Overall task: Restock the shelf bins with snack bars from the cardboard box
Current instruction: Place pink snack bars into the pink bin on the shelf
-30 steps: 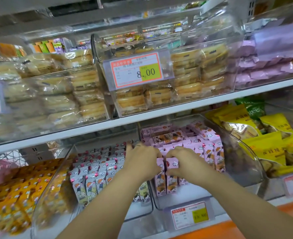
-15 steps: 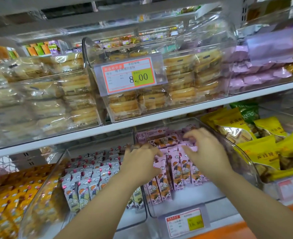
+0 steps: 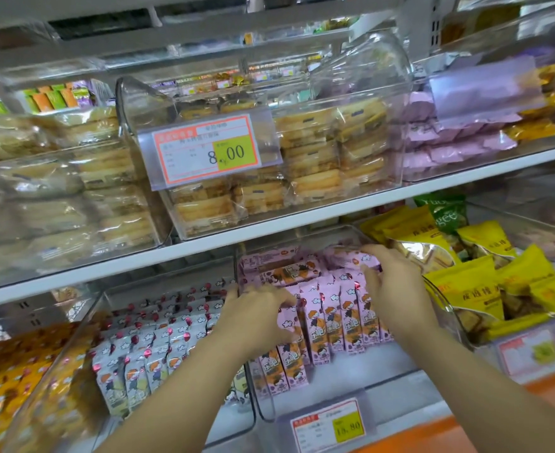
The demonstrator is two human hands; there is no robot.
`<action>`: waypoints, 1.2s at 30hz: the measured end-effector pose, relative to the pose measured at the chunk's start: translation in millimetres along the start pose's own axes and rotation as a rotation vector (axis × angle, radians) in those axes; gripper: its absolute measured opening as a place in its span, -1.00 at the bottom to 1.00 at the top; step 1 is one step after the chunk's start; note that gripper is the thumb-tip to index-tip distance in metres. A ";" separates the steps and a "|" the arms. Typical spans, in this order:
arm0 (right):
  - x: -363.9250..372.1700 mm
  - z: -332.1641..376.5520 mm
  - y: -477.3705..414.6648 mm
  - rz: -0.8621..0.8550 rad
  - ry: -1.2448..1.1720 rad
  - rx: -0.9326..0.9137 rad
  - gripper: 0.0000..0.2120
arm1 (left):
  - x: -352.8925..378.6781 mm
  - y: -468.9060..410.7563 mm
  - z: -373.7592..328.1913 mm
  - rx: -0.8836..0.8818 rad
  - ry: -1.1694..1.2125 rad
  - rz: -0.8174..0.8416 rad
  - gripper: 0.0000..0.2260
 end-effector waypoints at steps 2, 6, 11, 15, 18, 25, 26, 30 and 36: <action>-5.2 6.8 0.6 -0.038 -0.089 -0.017 -0.71 | 0.3 1.0 -0.2 0.003 -0.015 -0.006 -0.50; -23.7 19.5 -2.1 -0.045 -0.232 -0.030 -0.78 | -4.6 0.3 -8.5 0.049 -0.037 -0.162 -0.56; -45.0 28.7 -9.2 0.075 -0.246 -0.049 -0.86 | -4.9 -15.2 -25.9 0.077 0.028 -0.181 -0.62; -48.3 27.9 -8.6 0.233 -0.175 -0.038 -0.78 | 5.3 -27.5 -27.6 0.065 -0.010 -0.121 -0.62; -50.1 25.0 -9.6 0.340 -0.097 -0.030 -0.79 | 8.9 -29.3 -27.5 0.067 -0.066 -0.093 -0.51; -49.5 26.5 -12.3 0.570 -0.016 -0.070 -0.61 | 11.6 -29.2 -27.0 0.087 -0.154 -0.068 -0.48; -47.9 28.1 -10.7 0.596 -0.009 -0.083 -0.60 | 11.6 -28.8 -26.8 0.090 -0.162 -0.065 -0.49; -38.2 32.9 -4.7 0.615 0.001 -0.116 -0.68 | 11.0 -26.1 -26.5 0.100 -0.159 -0.055 -0.56; -20.0 33.1 0.8 0.690 -0.040 -0.110 -0.67 | 7.8 -21.3 -25.5 0.121 -0.168 -0.065 -0.60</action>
Point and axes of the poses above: each hand's wrist, its own y-axis away from the middle knuckle, its own x-axis out of the palm, z = x × y, the point moved 1 cm from there along -y, towards the middle knuckle, and after that the axes turned 5 degrees about -z, right-handed, at the moved point
